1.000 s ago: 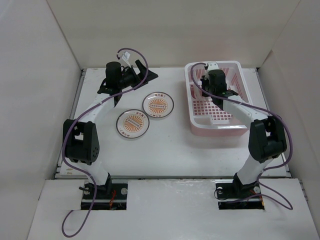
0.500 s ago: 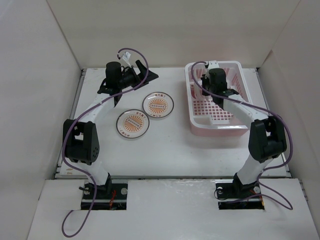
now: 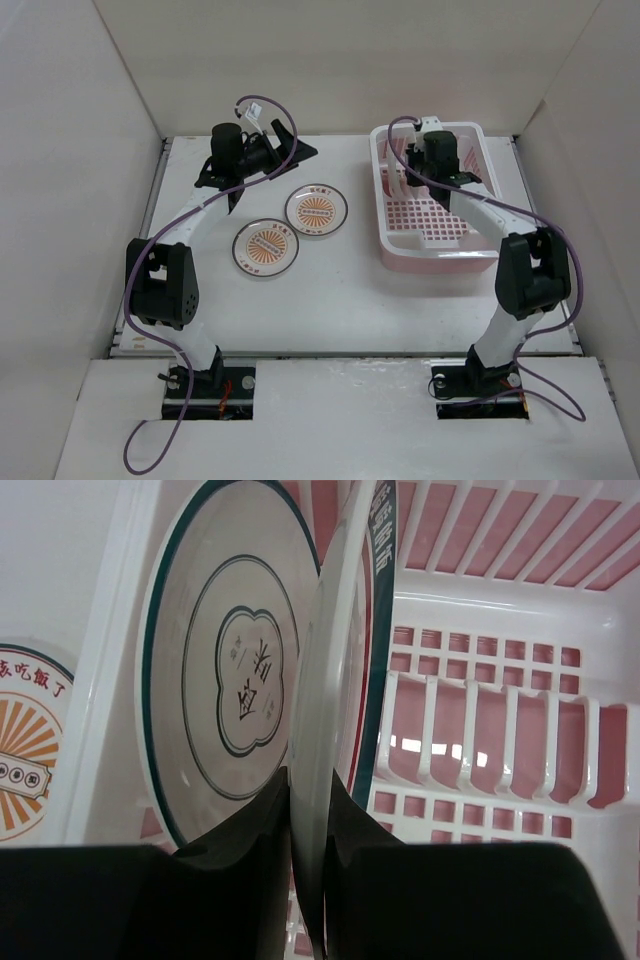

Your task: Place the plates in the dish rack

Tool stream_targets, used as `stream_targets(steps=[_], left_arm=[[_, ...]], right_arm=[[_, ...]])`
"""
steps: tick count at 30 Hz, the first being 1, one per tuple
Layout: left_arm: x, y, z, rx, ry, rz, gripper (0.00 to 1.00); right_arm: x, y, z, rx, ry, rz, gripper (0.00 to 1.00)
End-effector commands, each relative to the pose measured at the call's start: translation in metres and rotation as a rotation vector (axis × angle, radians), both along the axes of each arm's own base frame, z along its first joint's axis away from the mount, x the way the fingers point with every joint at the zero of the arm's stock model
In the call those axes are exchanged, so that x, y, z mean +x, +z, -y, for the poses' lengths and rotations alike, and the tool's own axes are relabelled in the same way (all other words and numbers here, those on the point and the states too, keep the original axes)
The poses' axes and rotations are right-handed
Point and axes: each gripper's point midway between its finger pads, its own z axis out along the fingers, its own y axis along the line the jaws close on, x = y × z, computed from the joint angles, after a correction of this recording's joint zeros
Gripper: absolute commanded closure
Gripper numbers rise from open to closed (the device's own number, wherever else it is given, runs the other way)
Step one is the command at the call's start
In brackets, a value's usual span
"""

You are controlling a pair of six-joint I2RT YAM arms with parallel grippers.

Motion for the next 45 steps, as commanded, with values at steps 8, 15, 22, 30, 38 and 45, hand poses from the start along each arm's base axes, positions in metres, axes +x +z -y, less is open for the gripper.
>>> stream_targets(steps=[8, 15, 22, 30, 38, 45], left_arm=[[-0.01, 0.053, 0.003, -0.036, -0.032, 0.143, 0.0], [-0.01, 0.053, 0.003, -0.036, -0.032, 0.143, 0.0], [-0.011, 0.055, 0.004, -0.039, -0.041, 0.152, 0.0], [-0.011, 0.055, 0.004, -0.039, -0.041, 0.152, 0.0], [-0.011, 0.055, 0.004, -0.039, -0.041, 0.152, 0.0], [-0.012, 0.051, 0.004, -0.037, -0.041, 0.143, 0.0]], right_arm=[[0.025, 0.018, 0.007, 0.016, -0.016, 0.054, 0.92], [0.03, 0.015, 0.011, 0.014, -0.025, 0.047, 0.92], [0.029, 0.016, 0.011, 0.012, -0.025, 0.038, 0.86], [0.029, 0.018, 0.012, -0.004, -0.017, 0.04, 0.72], [0.029, 0.023, 0.008, 0.006, 0.004, 0.038, 0.58], [0.023, 0.044, 0.004, 0.014, 0.013, 0.072, 0.54]])
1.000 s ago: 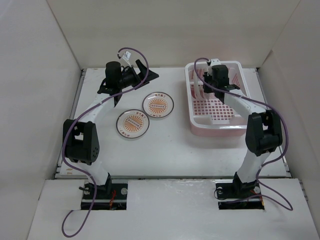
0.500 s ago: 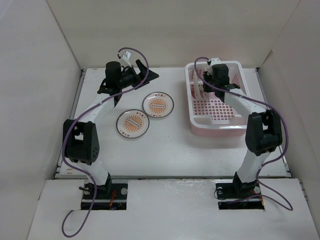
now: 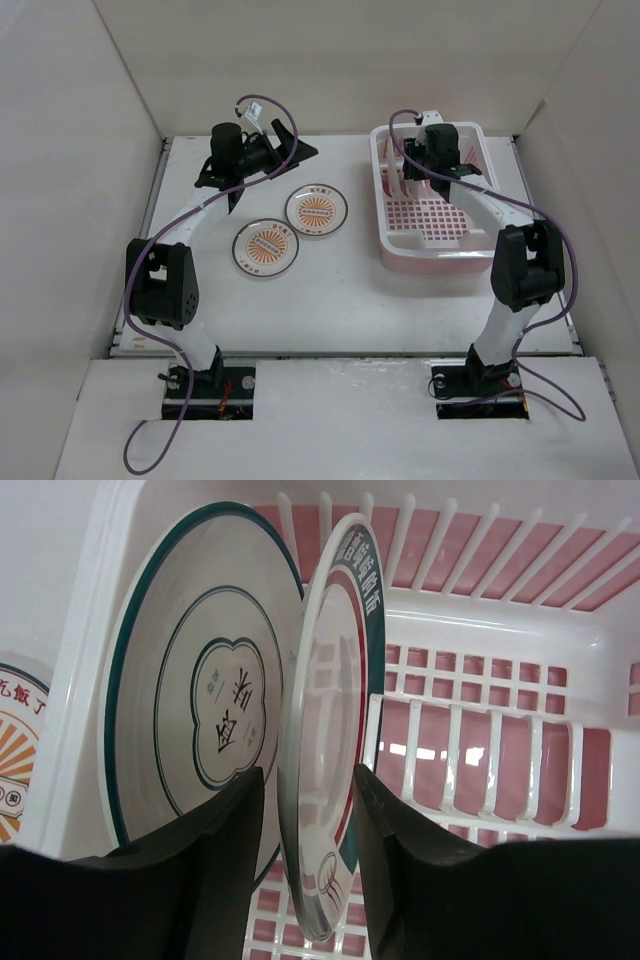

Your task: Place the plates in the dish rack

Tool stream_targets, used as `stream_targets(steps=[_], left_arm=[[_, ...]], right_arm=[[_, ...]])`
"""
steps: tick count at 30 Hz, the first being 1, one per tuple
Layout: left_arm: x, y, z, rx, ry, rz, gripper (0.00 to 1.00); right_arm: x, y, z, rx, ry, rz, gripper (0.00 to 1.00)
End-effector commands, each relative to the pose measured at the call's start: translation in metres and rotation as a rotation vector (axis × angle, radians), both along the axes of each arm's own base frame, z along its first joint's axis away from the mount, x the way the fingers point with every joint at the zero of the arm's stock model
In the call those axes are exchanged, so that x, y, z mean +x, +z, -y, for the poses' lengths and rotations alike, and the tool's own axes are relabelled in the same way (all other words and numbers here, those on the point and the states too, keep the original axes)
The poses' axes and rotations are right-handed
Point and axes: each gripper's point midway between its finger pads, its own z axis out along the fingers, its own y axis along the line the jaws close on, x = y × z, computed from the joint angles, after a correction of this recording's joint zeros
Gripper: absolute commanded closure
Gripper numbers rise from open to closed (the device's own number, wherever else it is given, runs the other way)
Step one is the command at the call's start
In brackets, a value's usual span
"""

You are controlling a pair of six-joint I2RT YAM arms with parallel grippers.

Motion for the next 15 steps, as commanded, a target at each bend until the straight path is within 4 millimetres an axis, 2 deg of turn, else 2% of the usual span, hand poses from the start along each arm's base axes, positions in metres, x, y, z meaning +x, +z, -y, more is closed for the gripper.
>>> stream_targets(steps=[1, 4, 5, 6, 7, 8, 10, 12, 14, 15], left_arm=[[-0.01, 0.048, 0.003, -0.032, -0.029, 0.132, 0.0], [-0.005, 0.044, -0.001, -0.015, 0.008, 0.125, 0.0], [-0.001, 0.036, -0.003, 0.005, 0.021, 0.118, 0.0], [0.003, 0.033, -0.006, 0.02, 0.051, 0.113, 0.0], [0.004, 0.027, -0.009, 0.038, 0.065, 0.098, 0.0], [0.006, 0.024, -0.011, 0.053, 0.081, 0.093, 0.0], [0.013, 0.022, -0.015, 0.082, 0.104, 0.099, 0.0], [0.021, 0.011, -0.025, 0.097, 0.124, 0.084, 0.0], [0.029, 0.005, -0.031, 0.089, 0.114, 0.084, 0.0], [0.034, 0.006, -0.04, 0.081, 0.111, 0.089, 0.0]], right_arm=[[0.003, 0.052, -0.002, 0.026, 0.009, 0.107, 0.53], [0.001, 0.067, 0.001, 0.027, 0.001, 0.132, 0.53], [-0.001, 0.075, 0.003, 0.025, -0.009, 0.143, 0.52], [-0.003, 0.073, 0.001, 0.01, -0.006, 0.136, 0.52], [-0.004, 0.085, 0.001, 0.016, -0.007, 0.159, 0.52], [-0.007, 0.088, 0.002, 0.015, -0.007, 0.158, 0.51], [-0.011, 0.103, 0.007, 0.014, -0.026, 0.189, 0.47], [-0.015, 0.123, 0.01, 0.011, -0.032, 0.23, 0.45], [-0.019, 0.134, 0.013, 0.011, -0.042, 0.246, 0.42], [-0.023, 0.149, 0.015, 0.014, -0.051, 0.271, 0.42]])
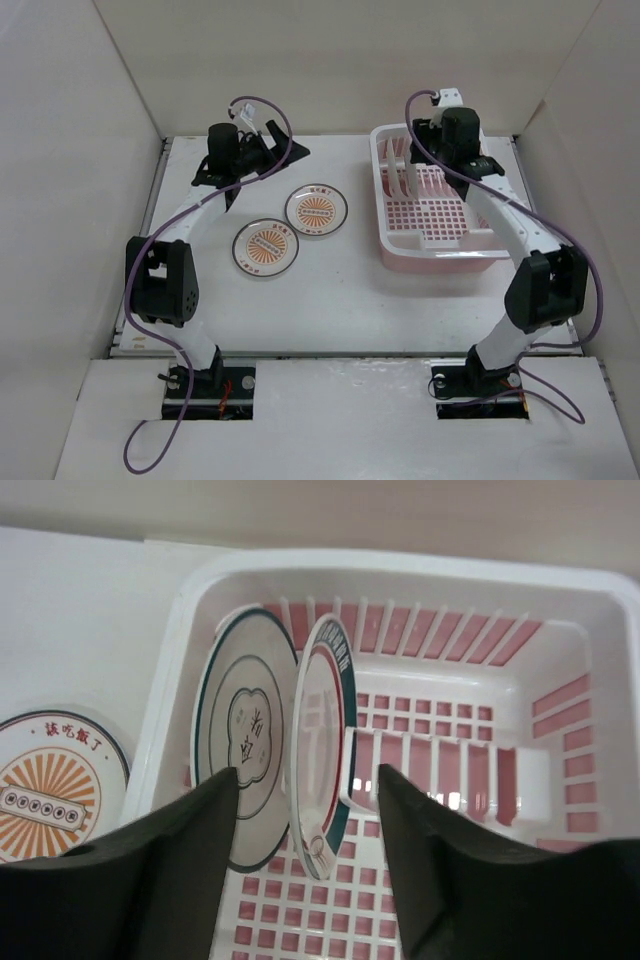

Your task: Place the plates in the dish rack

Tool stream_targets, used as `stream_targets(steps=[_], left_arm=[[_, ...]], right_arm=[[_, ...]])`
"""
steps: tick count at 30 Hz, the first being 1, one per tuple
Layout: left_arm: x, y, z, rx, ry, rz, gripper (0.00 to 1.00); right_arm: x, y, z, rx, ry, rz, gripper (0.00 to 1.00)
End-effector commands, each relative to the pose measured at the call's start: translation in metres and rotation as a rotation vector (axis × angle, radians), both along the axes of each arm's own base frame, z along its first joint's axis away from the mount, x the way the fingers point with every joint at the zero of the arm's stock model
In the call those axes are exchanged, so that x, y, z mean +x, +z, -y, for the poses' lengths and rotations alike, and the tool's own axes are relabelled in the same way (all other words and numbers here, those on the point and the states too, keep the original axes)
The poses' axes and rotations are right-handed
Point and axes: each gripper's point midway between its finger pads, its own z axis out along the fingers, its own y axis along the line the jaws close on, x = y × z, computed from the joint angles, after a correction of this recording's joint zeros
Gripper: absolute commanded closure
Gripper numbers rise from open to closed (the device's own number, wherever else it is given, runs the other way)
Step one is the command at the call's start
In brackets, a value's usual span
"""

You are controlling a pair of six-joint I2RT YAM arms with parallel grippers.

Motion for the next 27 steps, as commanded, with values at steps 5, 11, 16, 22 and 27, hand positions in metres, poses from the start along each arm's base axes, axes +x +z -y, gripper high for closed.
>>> stream_targets(steps=[5, 11, 16, 22, 27], left_arm=[[0.05, -0.003, -0.046, 0.06, -0.051, 0.132, 0.0], [0.085, -0.097, -0.069, 0.253, -0.061, 0.006, 0.0], [0.087, -0.139, -0.07, 0.256, -0.067, -0.072, 0.0], [0.066, -0.175, -0.048, 0.227, -0.206, -0.131, 0.15], [0.06, -0.186, -0.039, 0.204, -0.247, -0.159, 0.35]], right_arm=[[-0.031, 0.123, 0.01, 0.034, -0.033, 0.243, 0.26], [-0.079, 0.185, -0.024, 0.099, 0.104, 0.38, 0.22], [-0.107, 0.21, -0.051, 0.116, 0.209, 0.44, 0.22], [-0.118, 0.22, -0.061, 0.127, 0.261, 0.473, 0.22], [-0.117, 0.216, -0.061, 0.115, 0.263, 0.466, 0.22]])
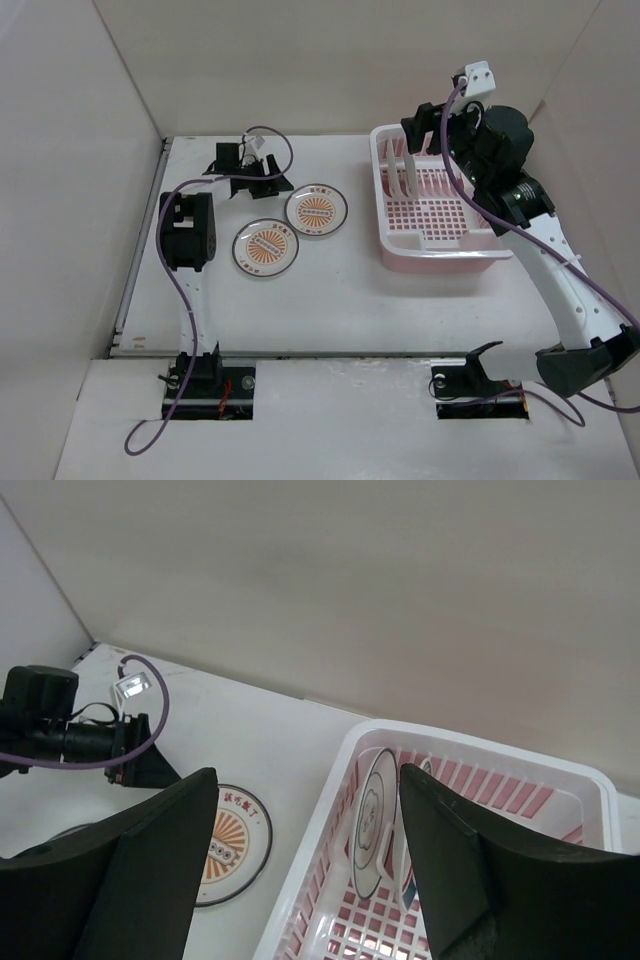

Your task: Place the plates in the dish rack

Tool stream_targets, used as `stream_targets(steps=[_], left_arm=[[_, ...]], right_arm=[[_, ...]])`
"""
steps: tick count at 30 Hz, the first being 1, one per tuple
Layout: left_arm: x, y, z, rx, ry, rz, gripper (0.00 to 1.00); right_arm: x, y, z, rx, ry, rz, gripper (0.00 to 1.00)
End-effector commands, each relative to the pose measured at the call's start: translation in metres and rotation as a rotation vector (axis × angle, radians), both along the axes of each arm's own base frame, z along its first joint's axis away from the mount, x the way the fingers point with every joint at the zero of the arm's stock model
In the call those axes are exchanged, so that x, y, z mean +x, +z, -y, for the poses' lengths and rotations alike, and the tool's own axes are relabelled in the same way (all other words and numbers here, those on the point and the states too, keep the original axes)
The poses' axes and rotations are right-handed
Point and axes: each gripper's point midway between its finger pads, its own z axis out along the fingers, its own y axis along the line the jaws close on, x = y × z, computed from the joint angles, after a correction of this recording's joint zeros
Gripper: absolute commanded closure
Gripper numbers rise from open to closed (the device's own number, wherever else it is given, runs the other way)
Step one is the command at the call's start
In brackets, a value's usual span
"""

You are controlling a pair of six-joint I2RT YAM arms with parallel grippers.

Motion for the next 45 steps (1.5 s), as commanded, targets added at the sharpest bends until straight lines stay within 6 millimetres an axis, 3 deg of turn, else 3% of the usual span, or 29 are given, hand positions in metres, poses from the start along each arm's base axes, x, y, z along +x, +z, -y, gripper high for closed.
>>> stream_targets(steps=[1, 3, 4, 8, 15, 18, 21, 26, 28, 31, 37, 38, 44, 45], left_arm=[[-0.003, 0.007, 0.013, -0.025, -0.084, 0.028, 0.35], [-0.01, 0.005, 0.02, -0.025, -0.115, 0.018, 0.35], [-0.017, 0.003, 0.033, -0.017, -0.149, 0.016, 0.34], [-0.021, -0.002, 0.041, 0.045, -0.168, 0.027, 0.3], [-0.014, -0.001, 0.032, 0.091, -0.097, 0.0, 0.32], [-0.017, -0.009, 0.03, 0.104, -0.079, -0.035, 0.34], [-0.018, -0.015, 0.028, 0.108, -0.066, -0.062, 0.39], [-0.02, -0.025, 0.027, 0.116, -0.054, -0.099, 0.58], [-0.022, -0.029, 0.028, 0.106, -0.064, -0.108, 0.58], [-0.022, -0.029, 0.028, 0.106, -0.064, -0.108, 0.66], [-0.018, -0.03, 0.026, 0.126, -0.057, -0.108, 1.0], [-0.019, -0.036, 0.026, 0.127, -0.057, -0.118, 1.0], [-0.006, -0.023, 0.026, 0.109, 0.007, -0.125, 1.0], [-0.002, -0.008, 0.027, 0.094, 0.022, -0.11, 1.0]], right_arm=[[-0.005, 0.019, -0.004, 0.007, 0.026, 0.059, 0.22], [-0.005, 0.019, -0.004, -0.001, 0.026, 0.063, 0.21], [-0.005, 0.019, -0.004, -0.001, 0.026, 0.063, 0.21], [-0.005, 0.019, -0.004, -0.01, 0.025, 0.066, 0.21], [-0.007, 0.02, -0.003, -0.006, 0.025, 0.074, 0.2], [-0.005, 0.02, 0.001, -0.015, 0.015, 0.078, 0.2], [-0.012, 0.029, 0.006, -0.015, 0.003, 0.1, 0.2], [-0.016, 0.03, 0.01, -0.01, -0.006, 0.11, 0.18], [-0.016, 0.03, 0.01, -0.01, -0.006, 0.11, 0.18], [-0.016, 0.03, 0.01, -0.01, -0.006, 0.11, 0.18], [-0.016, 0.03, 0.01, -0.01, -0.006, 0.11, 0.18], [-0.016, 0.03, 0.01, -0.01, -0.006, 0.11, 0.17], [-0.001, 0.006, -0.004, -0.071, 0.041, 0.071, 0.15], [0.0, 0.002, -0.011, -0.089, 0.078, 0.069, 0.14]])
